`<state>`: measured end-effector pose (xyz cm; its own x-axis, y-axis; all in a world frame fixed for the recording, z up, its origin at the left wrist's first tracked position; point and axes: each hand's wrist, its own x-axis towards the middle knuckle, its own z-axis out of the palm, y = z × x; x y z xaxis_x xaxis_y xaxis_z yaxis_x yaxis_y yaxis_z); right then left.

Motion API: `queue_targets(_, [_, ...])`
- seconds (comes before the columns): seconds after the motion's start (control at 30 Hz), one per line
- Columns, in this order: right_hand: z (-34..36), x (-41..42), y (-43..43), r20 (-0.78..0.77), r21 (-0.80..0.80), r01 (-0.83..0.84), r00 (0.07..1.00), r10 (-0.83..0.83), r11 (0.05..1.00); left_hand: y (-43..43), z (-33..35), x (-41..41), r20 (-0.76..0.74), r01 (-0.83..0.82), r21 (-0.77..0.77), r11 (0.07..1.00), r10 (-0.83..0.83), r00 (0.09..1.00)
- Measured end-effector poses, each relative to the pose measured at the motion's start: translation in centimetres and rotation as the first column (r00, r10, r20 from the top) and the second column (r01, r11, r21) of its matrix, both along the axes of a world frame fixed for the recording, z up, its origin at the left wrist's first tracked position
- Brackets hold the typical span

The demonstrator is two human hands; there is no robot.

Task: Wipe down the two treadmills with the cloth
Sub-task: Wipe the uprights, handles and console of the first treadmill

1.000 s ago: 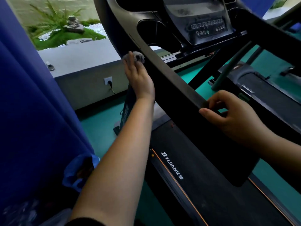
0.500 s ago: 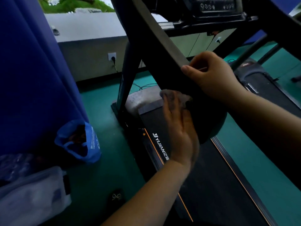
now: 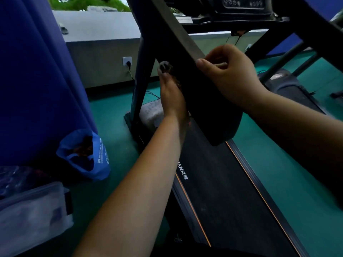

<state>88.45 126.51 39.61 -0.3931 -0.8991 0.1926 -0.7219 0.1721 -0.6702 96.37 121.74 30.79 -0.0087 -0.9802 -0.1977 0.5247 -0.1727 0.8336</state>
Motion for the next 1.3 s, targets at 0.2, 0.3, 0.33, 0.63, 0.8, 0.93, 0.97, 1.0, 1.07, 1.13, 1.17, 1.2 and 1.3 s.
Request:
queue_targets(0.2, [-0.2,-0.4,-0.2,-0.010,0.004,-0.039,0.999,0.039,0.999,6.8,-1.5,-1.7,-0.254,0.041,0.123,0.992,-0.008,0.967])
queue_targets(0.3, [-0.5,-0.8,-0.4,0.023,-0.023,-0.054,0.998,0.054,0.998,10.0,-2.0,-2.3,-0.274,0.028,0.088,0.996,-0.003,0.962])
queue_targets(0.33, [-0.6,-0.9,-0.4,0.046,-0.031,-0.066,0.997,0.067,0.997,10.8,-2.1,-2.5,-0.237,0.010,0.094,0.995,0.013,0.971])
queue_targets(0.63, [-1.2,-2.7,-1.2,0.396,-0.040,-0.230,0.890,0.227,0.972,16.8,-1.7,1.2,-0.004,-0.014,0.150,0.989,0.015,1.000])
queue_targets(0.8, [0.1,-6.0,-0.3,0.606,0.026,-0.505,0.694,0.388,0.863,14.1,2.1,1.0,0.284,-0.145,-0.237,0.961,0.211,0.935])
queue_targets(0.93, [-0.4,-7.0,0.3,0.542,0.020,-0.550,0.708,0.453,0.835,13.2,1.7,-3.3,0.609,0.036,-0.565,0.824,0.388,0.692])
queue_targets(0.97, [-0.6,-7.1,0.4,0.551,0.011,-0.552,0.699,0.455,0.834,13.4,0.5,-3.8,0.629,0.042,-0.600,0.799,0.438,0.642])
queue_targets(1.0, [-0.7,-7.1,0.4,0.574,-0.001,-0.553,0.682,0.454,0.833,13.8,-0.2,-3.9,0.631,0.048,-0.634,0.772,0.480,0.610])
queue_targets(1.07, [-0.9,-7.1,0.3,0.605,-0.024,-0.548,0.658,0.449,0.836,14.0,-1.6,-3.3,0.632,0.075,-0.680,0.729,0.532,0.564])
queue_targets(1.13, [-1.1,-6.9,0.3,0.623,-0.046,-0.542,0.641,0.448,0.839,14.0,-2.0,-2.4,0.646,0.115,-0.665,0.738,0.492,0.584])
queue_targets(1.17, [-1.1,-6.8,0.3,0.631,-0.057,-0.542,0.631,0.450,0.839,14.1,-2.4,-2.0,0.667,0.100,-0.628,0.772,0.468,0.580])
queue_targets(1.2, [-1.1,-6.8,0.2,0.639,-0.065,-0.540,0.624,0.451,0.839,14.7,-2.3,-1.6,0.706,0.136,-0.628,0.766,0.487,0.514])
queue_targets(1.3, [-0.9,-6.9,0.2,0.645,-0.068,-0.546,0.614,0.454,0.835,16.7,-2.8,0.8,0.767,0.273,-0.620,0.735,0.497,0.406])
